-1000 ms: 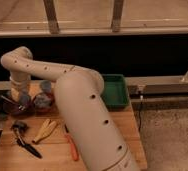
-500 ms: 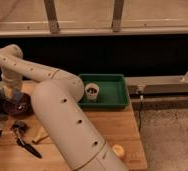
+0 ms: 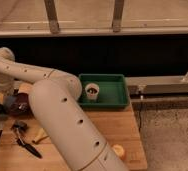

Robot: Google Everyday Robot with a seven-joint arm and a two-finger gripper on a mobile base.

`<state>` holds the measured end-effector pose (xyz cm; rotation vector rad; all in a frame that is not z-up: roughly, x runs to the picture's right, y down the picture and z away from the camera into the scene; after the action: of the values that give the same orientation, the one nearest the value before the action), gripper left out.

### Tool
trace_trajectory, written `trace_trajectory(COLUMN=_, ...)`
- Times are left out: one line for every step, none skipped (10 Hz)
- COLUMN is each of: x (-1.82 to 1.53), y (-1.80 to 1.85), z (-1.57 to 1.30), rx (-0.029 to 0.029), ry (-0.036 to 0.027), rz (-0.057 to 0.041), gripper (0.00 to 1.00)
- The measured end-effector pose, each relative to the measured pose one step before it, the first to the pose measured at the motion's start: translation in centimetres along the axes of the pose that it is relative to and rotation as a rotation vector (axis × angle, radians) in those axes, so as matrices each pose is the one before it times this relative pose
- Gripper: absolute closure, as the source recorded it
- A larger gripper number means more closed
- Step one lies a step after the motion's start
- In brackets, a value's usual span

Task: Wipe purple bowl with sponge

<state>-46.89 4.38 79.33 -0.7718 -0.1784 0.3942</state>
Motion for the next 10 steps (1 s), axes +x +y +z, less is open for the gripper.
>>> trace_trajectory(x=1.083, y=0.262, z=-0.625, rx=0.00662, ry=-0.00208, rz=0.00944, gripper=1.00)
trace_trajectory(x=1.410, y=0.112, z=-0.643, rx=0.00694, ry=-0.00189, rz=0.01761, gripper=1.00)
trace_trajectory(x=1.397, y=-0.071, z=-0.601, rx=0.01022, ry=-0.00162, rz=0.02584, gripper=1.00)
trace_trajectory(x=1.110, y=-0.492, z=-0.524, rx=0.01375, ry=0.00207, rz=0.02980, gripper=1.00)
trace_trajectory(x=0.605, y=-0.792, z=-0.215, rx=0.01105, ry=0.00661, rz=0.02462, gripper=1.00)
trace_trajectory(x=0.229, y=-0.848, z=-0.134, rx=0.01033, ry=0.00608, rz=0.01525, gripper=1.00)
trace_trajectory(x=0.184, y=-1.287, z=0.039, rx=0.01217, ry=0.00676, rz=0.02094, gripper=1.00)
trace_trajectory(x=-0.103, y=-0.677, z=0.015, rx=0.00632, ry=0.00033, rz=0.01102, gripper=1.00)
trace_trajectory(x=-0.183, y=-0.850, z=0.261, rx=0.00609, ry=0.00348, rz=0.01442, gripper=1.00)
trace_trajectory(x=-0.473, y=-1.062, z=0.254, rx=0.00602, ry=0.00086, rz=0.00616, gripper=1.00)
